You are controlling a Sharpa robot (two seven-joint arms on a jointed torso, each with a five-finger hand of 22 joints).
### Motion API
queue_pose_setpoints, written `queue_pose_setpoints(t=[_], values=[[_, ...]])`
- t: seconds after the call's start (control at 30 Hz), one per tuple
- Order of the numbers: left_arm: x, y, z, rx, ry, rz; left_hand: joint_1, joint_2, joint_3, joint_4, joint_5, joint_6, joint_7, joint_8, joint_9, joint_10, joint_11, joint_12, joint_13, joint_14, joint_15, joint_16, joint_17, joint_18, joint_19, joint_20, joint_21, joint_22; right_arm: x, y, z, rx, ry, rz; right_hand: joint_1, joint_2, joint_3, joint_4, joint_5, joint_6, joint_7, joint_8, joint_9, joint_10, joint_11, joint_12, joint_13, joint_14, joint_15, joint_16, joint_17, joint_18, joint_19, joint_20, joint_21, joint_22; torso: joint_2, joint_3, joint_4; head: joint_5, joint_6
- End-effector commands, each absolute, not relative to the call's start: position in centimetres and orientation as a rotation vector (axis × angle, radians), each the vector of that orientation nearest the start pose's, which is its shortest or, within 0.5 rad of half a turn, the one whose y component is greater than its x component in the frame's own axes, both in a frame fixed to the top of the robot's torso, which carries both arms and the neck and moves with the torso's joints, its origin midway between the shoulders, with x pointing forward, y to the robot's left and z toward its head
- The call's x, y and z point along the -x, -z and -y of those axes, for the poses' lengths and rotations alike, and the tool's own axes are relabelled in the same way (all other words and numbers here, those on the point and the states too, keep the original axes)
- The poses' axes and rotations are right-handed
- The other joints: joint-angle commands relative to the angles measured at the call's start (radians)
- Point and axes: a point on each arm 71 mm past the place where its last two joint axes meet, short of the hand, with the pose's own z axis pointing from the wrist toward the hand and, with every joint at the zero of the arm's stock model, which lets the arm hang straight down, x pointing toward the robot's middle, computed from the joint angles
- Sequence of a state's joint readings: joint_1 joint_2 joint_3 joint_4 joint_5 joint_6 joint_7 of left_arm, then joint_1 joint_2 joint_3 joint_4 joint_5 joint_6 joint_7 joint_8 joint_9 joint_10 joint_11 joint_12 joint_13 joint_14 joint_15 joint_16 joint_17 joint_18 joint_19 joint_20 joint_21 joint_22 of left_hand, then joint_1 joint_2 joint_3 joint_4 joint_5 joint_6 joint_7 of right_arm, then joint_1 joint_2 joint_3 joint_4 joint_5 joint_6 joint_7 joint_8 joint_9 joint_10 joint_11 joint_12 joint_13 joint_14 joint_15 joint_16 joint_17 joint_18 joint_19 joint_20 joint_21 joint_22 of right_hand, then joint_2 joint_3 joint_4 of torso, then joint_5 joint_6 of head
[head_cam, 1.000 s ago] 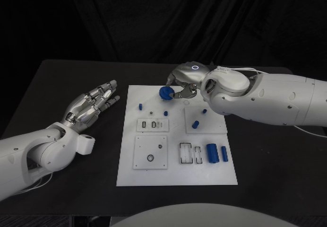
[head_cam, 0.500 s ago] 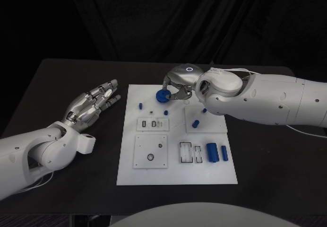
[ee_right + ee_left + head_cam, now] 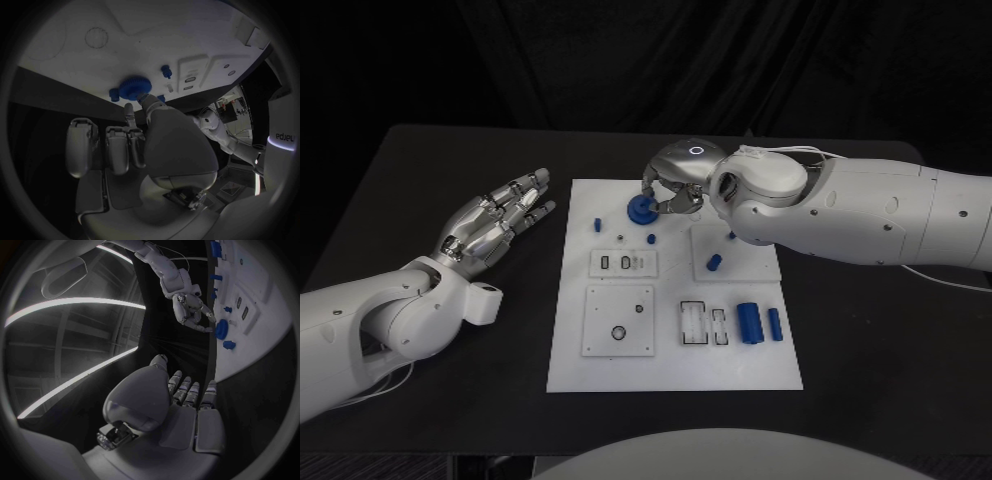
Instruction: Assemble the parts on the task board
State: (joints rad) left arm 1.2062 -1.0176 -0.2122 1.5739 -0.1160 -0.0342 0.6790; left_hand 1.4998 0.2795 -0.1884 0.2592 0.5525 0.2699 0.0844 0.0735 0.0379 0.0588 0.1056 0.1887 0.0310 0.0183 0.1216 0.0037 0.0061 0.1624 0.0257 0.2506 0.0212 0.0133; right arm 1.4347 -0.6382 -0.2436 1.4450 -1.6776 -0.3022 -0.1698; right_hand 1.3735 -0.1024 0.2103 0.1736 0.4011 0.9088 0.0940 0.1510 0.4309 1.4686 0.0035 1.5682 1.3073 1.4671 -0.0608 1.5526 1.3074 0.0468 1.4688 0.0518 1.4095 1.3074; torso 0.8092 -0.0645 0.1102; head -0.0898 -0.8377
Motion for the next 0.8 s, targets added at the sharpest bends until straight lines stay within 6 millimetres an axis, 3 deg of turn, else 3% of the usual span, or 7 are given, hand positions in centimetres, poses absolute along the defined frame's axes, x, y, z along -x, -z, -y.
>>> queue_pose_setpoints(t=[0.03, 0.5, 0.8], values=[[-44.1, 20.0, -26.7, 0.807, 1.839, -1.307, 0.011, -0.001, 0.006, 0.000, 0.004, 0.001, 0.008, 0.006, 0.001, -0.001, 0.005, 0.002, 0.000, 0.000, 0.005, 0.006, 0.001, 0.020, 0.002, 0.006, 0.004, 0.000, -50.6, 14.8, 12.2, 0.575, -0.465, -1.558, -0.009, -0.009, -0.004, 0.003, -0.017, -0.010, 0.000, -0.009, -0.006, 0.102, -0.002, 0.003, 0.263, 0.094, 0.001, -0.008, 0.235, -0.001, 0.009, -0.001, -0.013, 0.184, 0.000, -0.0002, -0.0015, 0.002, -0.001], [-44.2, 20.0, -26.8, 0.807, 1.837, -1.306, 0.011, -0.001, 0.006, 0.000, 0.004, 0.000, 0.009, 0.006, 0.001, -0.002, 0.006, 0.001, -0.001, 0.000, 0.006, 0.006, 0.001, 0.020, 0.001, 0.007, 0.004, 0.000, -50.6, 14.9, 13.2, 0.559, -0.464, -1.550, -0.010, -0.009, -0.004, 0.003, -0.030, -0.011, 0.002, -0.016, -0.011, 0.102, 0.000, 0.003, 0.263, 0.092, 0.002, -0.014, 0.229, 0.001, 0.005, 0.000, -0.021, 0.181, 0.000, -0.0010, -0.0005, 0.004, 0.000], [-44.1, 20.0, -27.1, 0.809, 1.831, -1.304, 0.011, -0.001, 0.006, 0.000, 0.004, 0.000, 0.009, 0.006, 0.001, -0.002, 0.006, 0.001, -0.001, 0.000, 0.006, 0.006, 0.001, 0.020, 0.001, 0.007, 0.004, 0.000, -50.1, 13.8, 14.7, 0.505, -0.515, -1.436, -0.020, -0.005, -0.007, 0.012, -0.031, 0.012, 0.002, -0.012, -0.013, 0.102, 0.000, 0.003, 0.263, 0.095, 0.002, -0.007, 0.237, -0.002, 0.011, 0.000, -0.012, 0.186, 0.000, 0.0000, -0.0014, 0.008, 0.004]])
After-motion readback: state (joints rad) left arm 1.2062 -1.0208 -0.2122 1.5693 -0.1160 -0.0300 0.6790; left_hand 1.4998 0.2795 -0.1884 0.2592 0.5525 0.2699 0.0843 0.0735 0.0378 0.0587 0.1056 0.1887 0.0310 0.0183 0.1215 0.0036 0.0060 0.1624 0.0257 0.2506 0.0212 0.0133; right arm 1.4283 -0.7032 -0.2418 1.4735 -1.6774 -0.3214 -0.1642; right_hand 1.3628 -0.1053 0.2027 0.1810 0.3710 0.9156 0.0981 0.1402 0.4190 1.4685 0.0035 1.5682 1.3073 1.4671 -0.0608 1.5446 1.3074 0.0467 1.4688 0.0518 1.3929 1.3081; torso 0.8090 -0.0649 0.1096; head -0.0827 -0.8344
